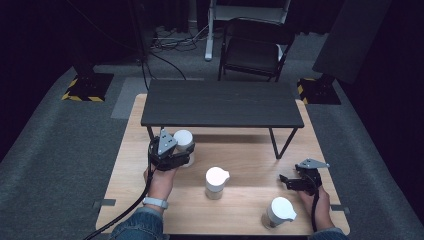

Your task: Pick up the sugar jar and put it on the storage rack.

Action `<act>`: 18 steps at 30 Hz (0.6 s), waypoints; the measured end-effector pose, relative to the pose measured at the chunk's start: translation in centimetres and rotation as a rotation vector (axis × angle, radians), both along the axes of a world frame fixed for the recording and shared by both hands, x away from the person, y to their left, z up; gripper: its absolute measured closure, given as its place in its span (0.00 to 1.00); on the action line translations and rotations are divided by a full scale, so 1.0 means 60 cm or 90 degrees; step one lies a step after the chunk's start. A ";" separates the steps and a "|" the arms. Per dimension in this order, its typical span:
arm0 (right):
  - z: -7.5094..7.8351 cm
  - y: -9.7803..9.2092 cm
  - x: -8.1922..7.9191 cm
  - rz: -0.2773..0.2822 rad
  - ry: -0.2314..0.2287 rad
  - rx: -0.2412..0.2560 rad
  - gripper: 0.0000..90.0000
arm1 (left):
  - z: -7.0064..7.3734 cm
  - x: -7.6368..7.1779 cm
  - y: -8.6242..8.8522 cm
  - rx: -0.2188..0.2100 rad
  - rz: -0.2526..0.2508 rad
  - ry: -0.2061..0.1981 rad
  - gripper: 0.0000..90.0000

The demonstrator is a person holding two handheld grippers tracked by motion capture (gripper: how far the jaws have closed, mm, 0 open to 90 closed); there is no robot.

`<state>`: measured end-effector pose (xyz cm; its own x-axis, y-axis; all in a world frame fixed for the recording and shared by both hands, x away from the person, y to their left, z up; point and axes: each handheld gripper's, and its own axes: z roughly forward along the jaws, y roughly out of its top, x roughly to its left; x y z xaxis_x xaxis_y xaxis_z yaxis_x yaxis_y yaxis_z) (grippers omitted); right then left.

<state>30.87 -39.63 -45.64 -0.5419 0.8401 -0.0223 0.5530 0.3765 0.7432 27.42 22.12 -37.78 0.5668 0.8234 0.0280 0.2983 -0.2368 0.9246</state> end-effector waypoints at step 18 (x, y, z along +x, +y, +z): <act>0.000 -0.001 -0.001 0.006 -0.001 -0.001 0.15 | 0.052 -0.012 -0.014 0.006 -0.005 -0.015 0.38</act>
<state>30.79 -39.67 -45.64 -0.5497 0.8350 -0.0248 0.5482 0.3830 0.7435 26.72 21.30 -34.69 0.5721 0.8188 0.0488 0.2745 -0.2472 0.9293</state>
